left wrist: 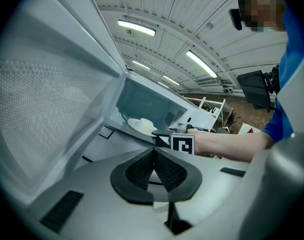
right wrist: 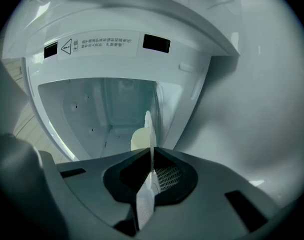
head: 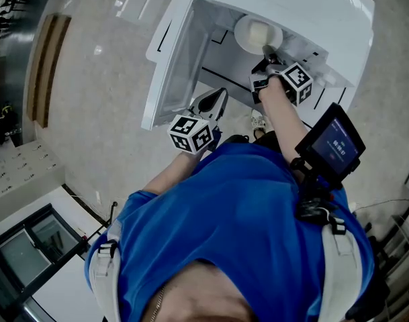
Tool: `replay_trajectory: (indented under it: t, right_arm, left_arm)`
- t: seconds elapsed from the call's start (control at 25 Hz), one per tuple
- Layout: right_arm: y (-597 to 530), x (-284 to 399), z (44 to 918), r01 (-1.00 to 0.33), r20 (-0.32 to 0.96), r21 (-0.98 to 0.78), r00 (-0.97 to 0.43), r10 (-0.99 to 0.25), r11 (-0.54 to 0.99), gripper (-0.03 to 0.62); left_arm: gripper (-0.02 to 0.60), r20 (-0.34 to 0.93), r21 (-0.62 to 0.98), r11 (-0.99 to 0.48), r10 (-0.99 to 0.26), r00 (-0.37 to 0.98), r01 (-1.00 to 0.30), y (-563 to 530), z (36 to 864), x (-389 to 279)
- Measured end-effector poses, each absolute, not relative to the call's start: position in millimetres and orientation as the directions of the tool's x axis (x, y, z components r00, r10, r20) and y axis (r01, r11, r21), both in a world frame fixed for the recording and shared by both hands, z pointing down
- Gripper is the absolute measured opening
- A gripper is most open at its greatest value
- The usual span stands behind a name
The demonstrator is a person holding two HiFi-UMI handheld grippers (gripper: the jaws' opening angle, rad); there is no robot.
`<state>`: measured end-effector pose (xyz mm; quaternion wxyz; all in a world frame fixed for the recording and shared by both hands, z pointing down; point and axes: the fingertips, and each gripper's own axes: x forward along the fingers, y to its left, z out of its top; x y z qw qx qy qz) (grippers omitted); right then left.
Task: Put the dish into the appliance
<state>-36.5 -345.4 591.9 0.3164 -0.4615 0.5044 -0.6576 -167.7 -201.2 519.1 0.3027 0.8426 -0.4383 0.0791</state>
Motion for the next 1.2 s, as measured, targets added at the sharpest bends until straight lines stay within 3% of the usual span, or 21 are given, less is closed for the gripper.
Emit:
replay_trajectory:
  t: [0.44, 1.2]
  right_arm:
    - [-354, -32, 590, -0.036, 0.294, -0.954, -0.336, -0.895, -0.299, 0.011]
    - [-362, -25, 581, -0.136, 0.294, -0.955, -0.335, -0.895, -0.263, 0.037]
  left_arm:
    - [0.005, 0.394, 0.43, -0.445, -0.69, 0.607, -0.785, -202, 512, -164]
    - [0.005, 0.398, 0.428, -0.46, -0.677, 0.619, -0.778, -204, 509, -166]
